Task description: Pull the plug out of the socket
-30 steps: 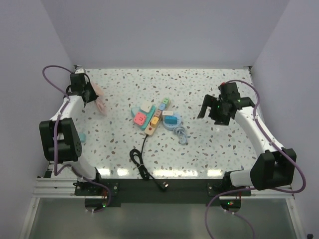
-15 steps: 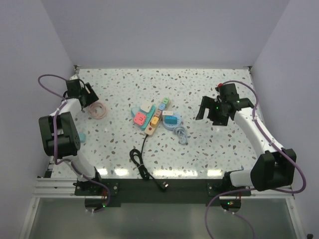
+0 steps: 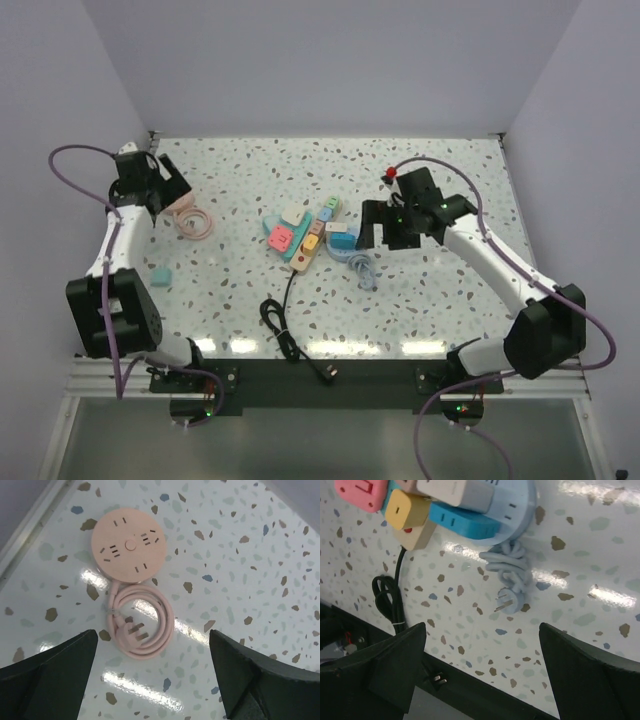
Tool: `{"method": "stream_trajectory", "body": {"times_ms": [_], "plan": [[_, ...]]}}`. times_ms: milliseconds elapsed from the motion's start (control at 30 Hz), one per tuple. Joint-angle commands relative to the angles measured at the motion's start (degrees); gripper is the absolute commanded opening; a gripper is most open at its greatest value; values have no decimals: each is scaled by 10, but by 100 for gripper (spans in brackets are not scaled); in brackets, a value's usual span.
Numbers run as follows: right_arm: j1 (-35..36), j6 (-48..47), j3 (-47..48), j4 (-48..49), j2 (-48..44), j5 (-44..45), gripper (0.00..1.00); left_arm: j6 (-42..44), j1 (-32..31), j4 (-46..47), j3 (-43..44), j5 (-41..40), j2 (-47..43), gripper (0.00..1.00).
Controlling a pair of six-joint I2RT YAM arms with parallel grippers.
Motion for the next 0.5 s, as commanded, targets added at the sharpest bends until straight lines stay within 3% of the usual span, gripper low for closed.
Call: {"method": "stream_trajectory", "body": {"times_ms": [0,267,467], "plan": [[64,-17,49,23,32,-10,98,-23,0,-111,29,-73,-93,98],[123,-7,103,15,105,-5,98,-1,0,-269,-52,-270,-120,98],[137,-25,174,-22,164,-15,98,-24,5,-247,-107,-251,-85,100]]}}
